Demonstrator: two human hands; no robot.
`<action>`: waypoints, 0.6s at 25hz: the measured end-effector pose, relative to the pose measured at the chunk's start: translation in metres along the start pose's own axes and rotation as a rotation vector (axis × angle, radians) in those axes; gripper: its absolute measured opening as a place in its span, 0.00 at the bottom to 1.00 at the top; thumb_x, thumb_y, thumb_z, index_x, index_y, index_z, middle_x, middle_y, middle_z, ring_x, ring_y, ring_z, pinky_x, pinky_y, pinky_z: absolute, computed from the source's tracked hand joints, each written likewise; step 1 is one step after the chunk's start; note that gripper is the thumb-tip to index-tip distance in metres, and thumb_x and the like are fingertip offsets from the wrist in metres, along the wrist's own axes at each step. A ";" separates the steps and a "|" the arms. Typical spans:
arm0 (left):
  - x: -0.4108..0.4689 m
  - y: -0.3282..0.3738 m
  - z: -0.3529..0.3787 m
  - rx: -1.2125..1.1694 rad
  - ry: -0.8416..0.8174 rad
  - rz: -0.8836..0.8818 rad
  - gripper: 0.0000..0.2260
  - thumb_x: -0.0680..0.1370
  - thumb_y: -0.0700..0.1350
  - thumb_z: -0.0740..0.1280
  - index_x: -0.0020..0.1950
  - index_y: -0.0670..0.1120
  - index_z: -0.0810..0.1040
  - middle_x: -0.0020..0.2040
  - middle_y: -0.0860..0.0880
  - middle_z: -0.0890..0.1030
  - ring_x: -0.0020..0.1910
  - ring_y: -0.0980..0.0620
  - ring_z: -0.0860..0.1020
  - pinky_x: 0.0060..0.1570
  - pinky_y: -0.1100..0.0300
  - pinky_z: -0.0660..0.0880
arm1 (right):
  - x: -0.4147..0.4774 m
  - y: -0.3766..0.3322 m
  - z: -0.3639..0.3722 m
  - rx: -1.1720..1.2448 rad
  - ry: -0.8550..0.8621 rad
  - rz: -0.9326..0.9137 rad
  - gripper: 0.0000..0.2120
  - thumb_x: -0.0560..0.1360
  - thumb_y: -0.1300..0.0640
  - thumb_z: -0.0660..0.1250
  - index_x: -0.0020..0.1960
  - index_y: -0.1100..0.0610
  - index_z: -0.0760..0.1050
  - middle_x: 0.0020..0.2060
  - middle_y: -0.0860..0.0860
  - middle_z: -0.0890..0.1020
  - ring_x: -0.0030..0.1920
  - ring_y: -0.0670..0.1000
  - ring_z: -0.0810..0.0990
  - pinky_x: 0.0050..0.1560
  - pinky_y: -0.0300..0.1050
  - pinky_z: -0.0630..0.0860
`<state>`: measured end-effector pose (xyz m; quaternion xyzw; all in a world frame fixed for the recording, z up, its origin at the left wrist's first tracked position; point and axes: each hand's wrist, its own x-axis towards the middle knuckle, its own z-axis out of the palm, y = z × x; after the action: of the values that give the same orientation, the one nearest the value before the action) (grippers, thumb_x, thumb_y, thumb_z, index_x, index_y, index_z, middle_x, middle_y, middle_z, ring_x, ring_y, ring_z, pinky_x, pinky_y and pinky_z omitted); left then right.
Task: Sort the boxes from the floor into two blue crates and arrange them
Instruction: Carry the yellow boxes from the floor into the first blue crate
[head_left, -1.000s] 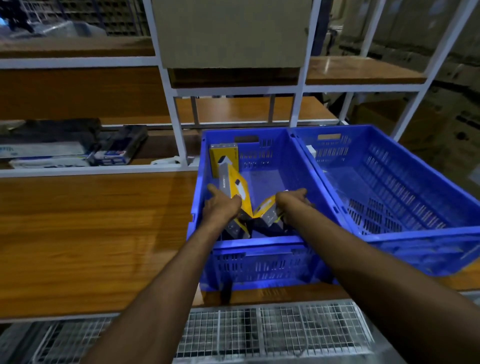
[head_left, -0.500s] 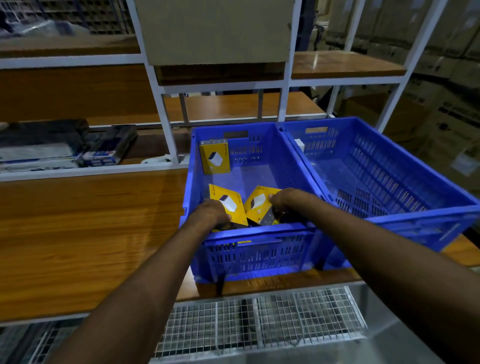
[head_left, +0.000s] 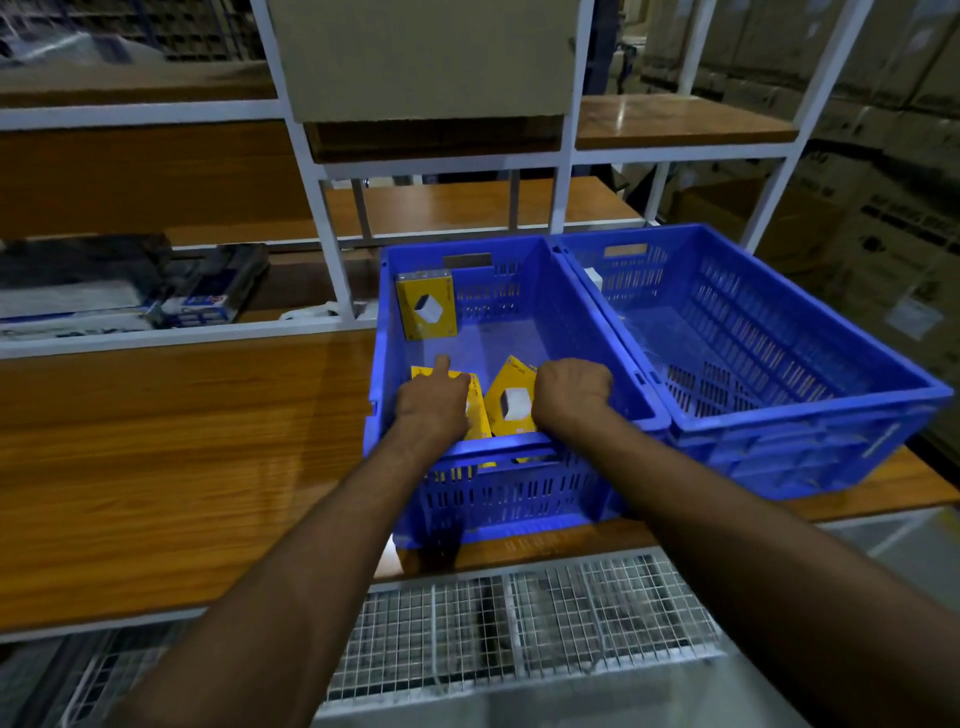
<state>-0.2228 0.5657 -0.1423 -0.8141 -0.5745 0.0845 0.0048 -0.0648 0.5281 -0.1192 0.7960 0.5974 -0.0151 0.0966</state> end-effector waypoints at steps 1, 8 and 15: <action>0.000 -0.001 0.000 -0.007 0.038 0.022 0.27 0.81 0.52 0.69 0.78 0.50 0.67 0.80 0.43 0.59 0.65 0.36 0.76 0.53 0.44 0.76 | -0.001 -0.005 0.003 -0.047 0.025 0.025 0.14 0.82 0.54 0.62 0.66 0.54 0.76 0.65 0.55 0.76 0.66 0.59 0.74 0.52 0.51 0.73; 0.001 -0.003 -0.007 -0.133 0.138 0.100 0.25 0.82 0.54 0.64 0.79 0.52 0.66 0.74 0.45 0.72 0.69 0.39 0.74 0.63 0.43 0.74 | -0.007 0.010 -0.004 0.218 -0.091 0.036 0.13 0.79 0.58 0.64 0.63 0.58 0.77 0.63 0.58 0.79 0.61 0.62 0.79 0.55 0.55 0.76; -0.046 0.027 -0.033 -0.285 0.404 0.095 0.27 0.81 0.56 0.65 0.79 0.51 0.66 0.73 0.47 0.74 0.70 0.41 0.73 0.62 0.43 0.72 | -0.053 0.032 -0.004 0.304 0.565 -0.117 0.14 0.80 0.51 0.67 0.63 0.57 0.76 0.60 0.57 0.79 0.63 0.62 0.74 0.54 0.58 0.73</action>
<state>-0.2077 0.5165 -0.1061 -0.8331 -0.5290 -0.1617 0.0007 -0.0501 0.4699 -0.1035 0.7383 0.6362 0.1120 -0.1942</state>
